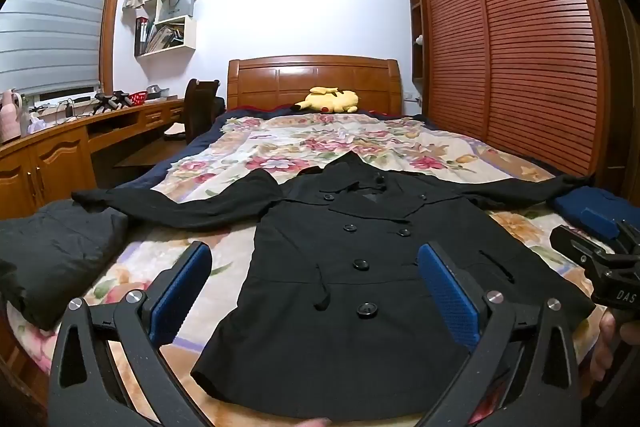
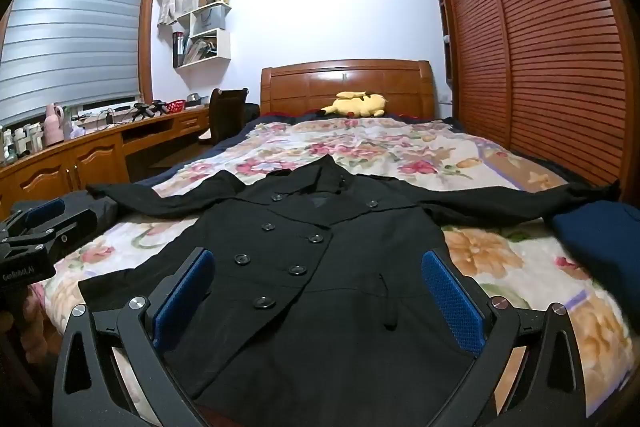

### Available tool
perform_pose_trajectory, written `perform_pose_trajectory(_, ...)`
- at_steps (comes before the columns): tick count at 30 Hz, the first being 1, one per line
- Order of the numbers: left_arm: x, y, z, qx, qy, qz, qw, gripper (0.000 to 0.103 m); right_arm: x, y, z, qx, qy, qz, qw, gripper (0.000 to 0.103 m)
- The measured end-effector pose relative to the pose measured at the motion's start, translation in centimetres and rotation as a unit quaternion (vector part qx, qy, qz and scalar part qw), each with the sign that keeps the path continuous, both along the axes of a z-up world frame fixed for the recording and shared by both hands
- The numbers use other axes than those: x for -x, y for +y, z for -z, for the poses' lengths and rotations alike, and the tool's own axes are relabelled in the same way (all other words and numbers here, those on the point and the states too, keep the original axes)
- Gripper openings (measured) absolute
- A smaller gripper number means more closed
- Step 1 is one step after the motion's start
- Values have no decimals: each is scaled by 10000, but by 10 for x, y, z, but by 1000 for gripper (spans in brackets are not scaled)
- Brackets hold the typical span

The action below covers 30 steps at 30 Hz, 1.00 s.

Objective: Fold large clothes

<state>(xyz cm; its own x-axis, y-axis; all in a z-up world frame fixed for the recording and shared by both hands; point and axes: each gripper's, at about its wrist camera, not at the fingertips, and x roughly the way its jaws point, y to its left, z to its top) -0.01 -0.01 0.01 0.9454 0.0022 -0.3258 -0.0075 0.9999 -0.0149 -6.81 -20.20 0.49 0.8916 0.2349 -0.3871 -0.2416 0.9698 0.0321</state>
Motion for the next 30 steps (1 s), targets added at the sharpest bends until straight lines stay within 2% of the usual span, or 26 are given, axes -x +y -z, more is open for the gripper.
perform_pose_trajectory(30,-1,-2,-7,-52,41,2,10000,103,-1,0,0,9,30,29,10000,103)
